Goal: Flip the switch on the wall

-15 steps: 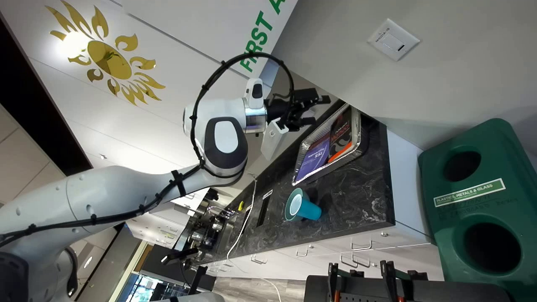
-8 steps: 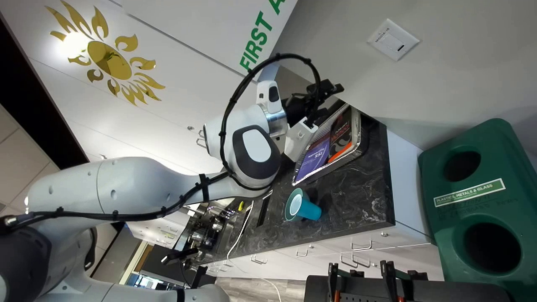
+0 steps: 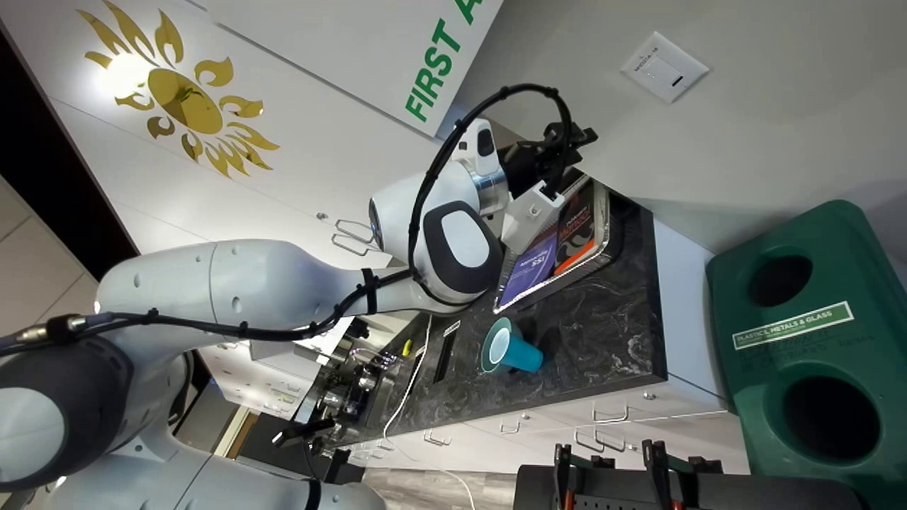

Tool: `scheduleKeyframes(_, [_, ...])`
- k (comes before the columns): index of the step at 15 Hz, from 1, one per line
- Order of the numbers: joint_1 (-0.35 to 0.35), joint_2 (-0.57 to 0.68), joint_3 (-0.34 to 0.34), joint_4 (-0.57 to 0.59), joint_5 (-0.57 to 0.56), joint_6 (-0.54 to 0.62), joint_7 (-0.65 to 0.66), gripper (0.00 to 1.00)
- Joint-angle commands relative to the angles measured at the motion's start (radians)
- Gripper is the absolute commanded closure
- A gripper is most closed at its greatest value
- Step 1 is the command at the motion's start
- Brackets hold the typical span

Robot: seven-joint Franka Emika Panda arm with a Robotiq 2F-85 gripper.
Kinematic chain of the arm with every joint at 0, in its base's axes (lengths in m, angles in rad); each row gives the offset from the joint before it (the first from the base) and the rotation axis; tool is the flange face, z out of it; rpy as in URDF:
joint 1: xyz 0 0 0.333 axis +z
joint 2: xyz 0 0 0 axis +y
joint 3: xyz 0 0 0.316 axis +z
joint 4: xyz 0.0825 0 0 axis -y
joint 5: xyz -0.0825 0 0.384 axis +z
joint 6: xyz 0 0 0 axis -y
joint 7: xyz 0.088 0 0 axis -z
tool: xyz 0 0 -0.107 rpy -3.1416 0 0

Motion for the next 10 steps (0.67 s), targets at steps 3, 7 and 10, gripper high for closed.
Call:
scheduleKeyframes(3, [0.026, 0.117, 0.017, 0.121, 0.058, 0.000, 0.002, 0.96])
scheduleKeyframes(7, [0.059, 0.204, -0.014, 0.192, 0.114, -0.003, -0.013, 1.00])
scheduleKeyframes(10, [0.075, 0.265, -0.030, 0.241, 0.150, -0.003, -0.014, 1.00])
